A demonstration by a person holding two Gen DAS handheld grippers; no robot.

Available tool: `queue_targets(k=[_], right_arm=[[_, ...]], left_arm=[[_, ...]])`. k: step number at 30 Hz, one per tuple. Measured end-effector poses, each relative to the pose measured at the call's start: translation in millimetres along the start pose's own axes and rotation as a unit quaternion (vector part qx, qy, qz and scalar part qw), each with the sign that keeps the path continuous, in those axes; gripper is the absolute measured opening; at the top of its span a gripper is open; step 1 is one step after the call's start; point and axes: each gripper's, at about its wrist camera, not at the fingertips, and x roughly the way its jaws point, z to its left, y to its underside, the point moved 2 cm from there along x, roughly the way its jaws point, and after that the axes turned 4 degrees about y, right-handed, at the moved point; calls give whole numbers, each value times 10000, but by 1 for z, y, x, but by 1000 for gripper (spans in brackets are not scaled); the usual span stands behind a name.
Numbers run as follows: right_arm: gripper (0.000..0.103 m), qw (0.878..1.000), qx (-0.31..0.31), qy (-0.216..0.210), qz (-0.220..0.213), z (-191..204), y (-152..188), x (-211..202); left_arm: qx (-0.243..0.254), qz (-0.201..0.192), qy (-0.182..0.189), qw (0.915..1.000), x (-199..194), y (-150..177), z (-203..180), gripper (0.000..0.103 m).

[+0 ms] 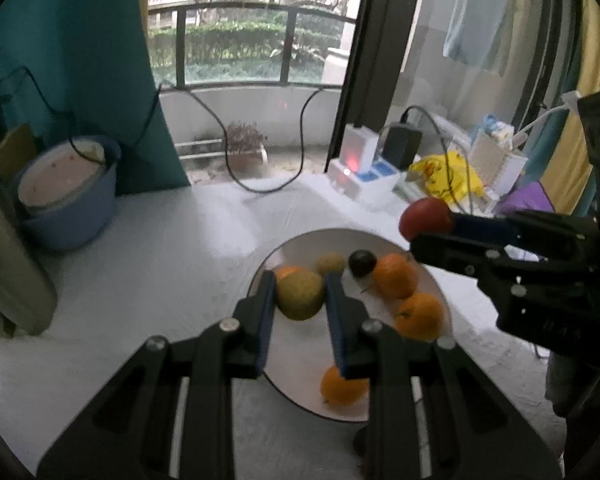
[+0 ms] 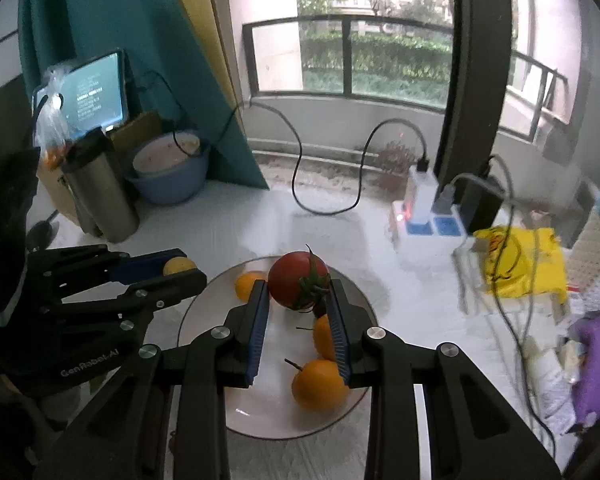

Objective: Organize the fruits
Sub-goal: 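Carry the yellow fruit and red tomato over the white plate with both grippers, then lower both held fruits into the plate and open both grippers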

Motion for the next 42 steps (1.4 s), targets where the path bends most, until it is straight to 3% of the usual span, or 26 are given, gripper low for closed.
queue_targets(k=[16, 30, 33, 38, 41, 42], right_arm=[[31, 9983, 28, -251, 529, 5, 21, 60], [32, 9983, -30, -205, 540, 6, 20, 61], [40, 9983, -74, -171, 543, 8, 20, 60], [42, 9988, -28, -85, 489, 7, 18, 54], [42, 9990, -5, -41, 439, 5, 16, 48], [42, 9991, -5, -25, 420, 4, 16, 46]], left_arm=[[-162, 519, 217, 9983, 42, 12, 16, 26], [-296, 628, 69, 9976, 43, 13, 21, 28], [-279, 631, -20, 9976, 41, 13, 21, 29], [-253, 533, -106, 9982, 30, 11, 21, 30], [-279, 482, -144, 9983, 24, 11, 22, 37], [-301, 455, -150, 9984, 22, 11, 23, 46]])
